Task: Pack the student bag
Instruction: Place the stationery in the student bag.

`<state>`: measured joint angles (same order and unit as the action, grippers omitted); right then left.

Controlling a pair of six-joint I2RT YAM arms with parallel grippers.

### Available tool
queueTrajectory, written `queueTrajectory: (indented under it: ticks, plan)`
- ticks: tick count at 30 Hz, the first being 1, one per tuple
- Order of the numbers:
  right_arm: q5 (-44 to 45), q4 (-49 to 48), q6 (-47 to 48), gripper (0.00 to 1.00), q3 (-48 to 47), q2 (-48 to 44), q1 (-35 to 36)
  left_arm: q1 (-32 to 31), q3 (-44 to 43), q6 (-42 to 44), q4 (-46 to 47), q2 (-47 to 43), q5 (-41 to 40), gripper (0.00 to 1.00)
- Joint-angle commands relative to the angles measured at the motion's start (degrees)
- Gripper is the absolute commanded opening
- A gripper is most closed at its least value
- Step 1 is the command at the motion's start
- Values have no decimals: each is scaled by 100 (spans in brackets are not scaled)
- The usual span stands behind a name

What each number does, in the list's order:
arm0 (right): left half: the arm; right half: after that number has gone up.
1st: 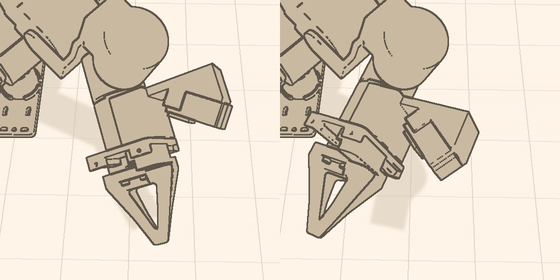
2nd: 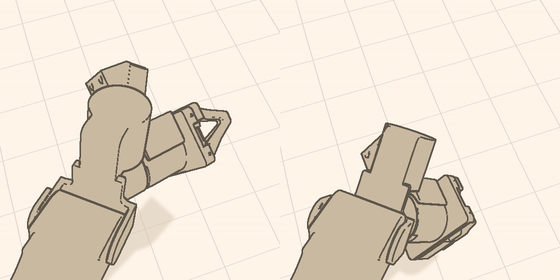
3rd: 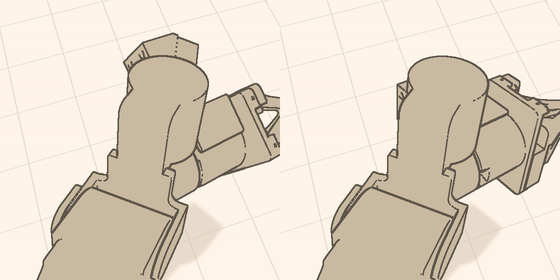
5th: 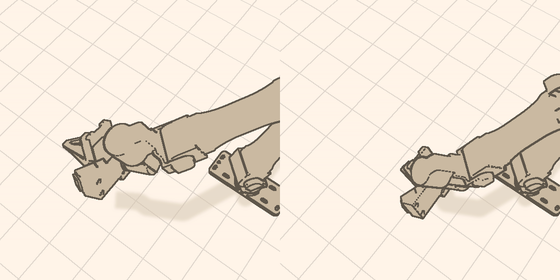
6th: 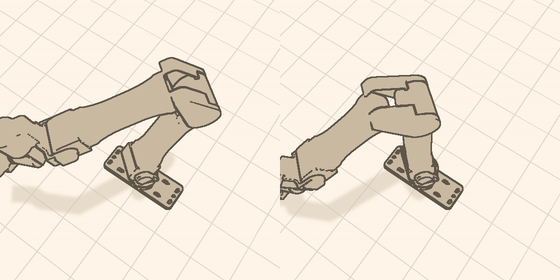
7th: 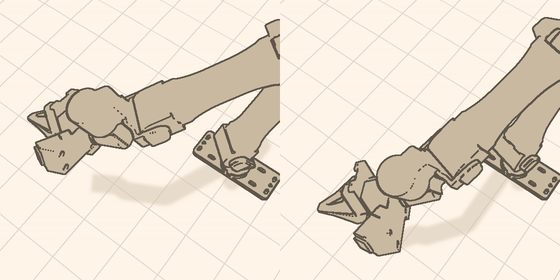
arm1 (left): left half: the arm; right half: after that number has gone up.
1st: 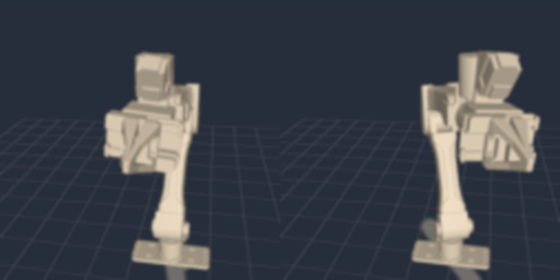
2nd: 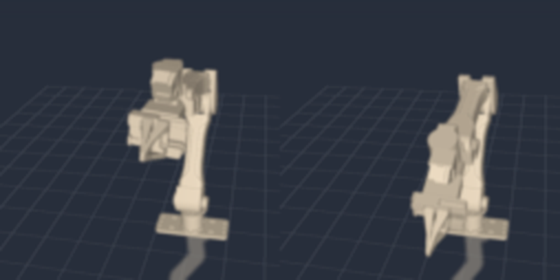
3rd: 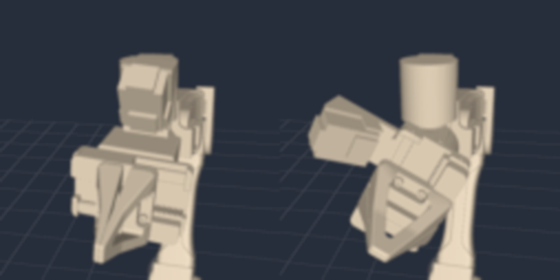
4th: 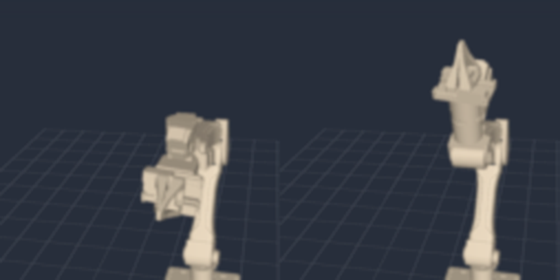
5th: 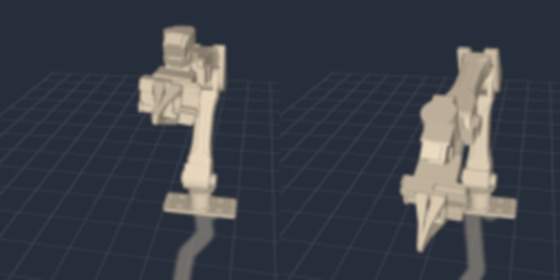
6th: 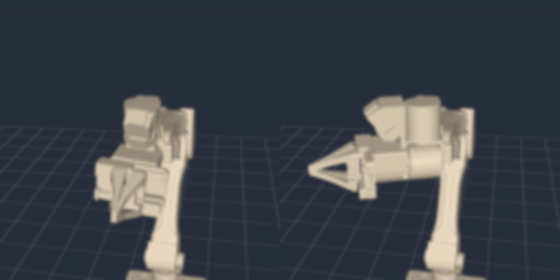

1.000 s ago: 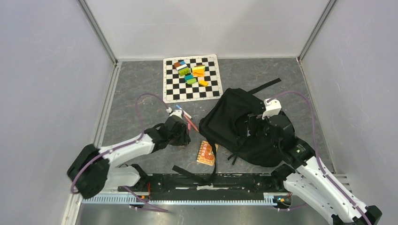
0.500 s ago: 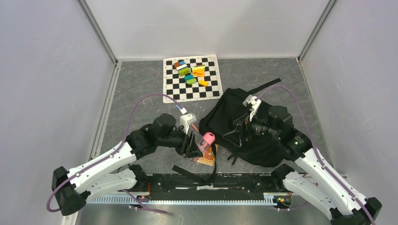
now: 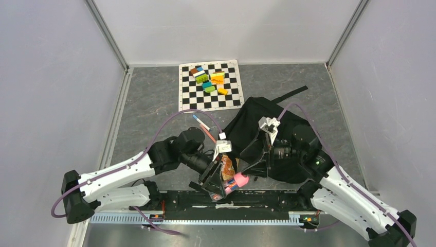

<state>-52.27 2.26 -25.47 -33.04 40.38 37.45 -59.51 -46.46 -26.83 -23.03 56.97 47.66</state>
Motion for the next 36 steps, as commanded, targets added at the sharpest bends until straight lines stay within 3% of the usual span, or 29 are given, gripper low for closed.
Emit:
queueTrajectory:
  ticks: [1, 12, 20, 23, 24, 25, 26, 28, 29, 36]
  plan:
    - [-404, -1283, -747, 98, 248, -54, 695, 53, -486, 140, 942, 20, -39, 16]
    - [-149, -1667, -970, 96, 408, -5, 843, 45, -449, 77, 1073, 91, -67, 11]
    - [-66, -1991, -1135, 60, 421, -27, 869, 44, -472, 117, 1028, 144, -46, 11]
    - [48, -2003, -1135, 38, 447, -51, 869, 44, -444, 133, 1028, 148, -80, 12]
    - [107, -1999, -1123, 30, 455, -63, 867, 46, -441, 147, 1029, 146, -125, 14]
    - [216, -1951, -1065, 20, 448, -93, 869, 49, -436, 174, 1020, 138, -215, 26]
    - [391, -1805, -964, 13, 430, -125, 869, 54, -437, 213, 1007, 132, -393, 56]
    - [903, -1164, -530, 1, 258, -219, 860, 53, -435, 325, 961, 109, -946, 95]
    - [1245, -752, -279, 0, 127, -241, 860, 56, -426, 393, 953, 96, -1255, 99]
    - [5052, 2147, 845, 0, -1041, -515, 851, 64, -426, 490, 1459, 380, -3435, 100]
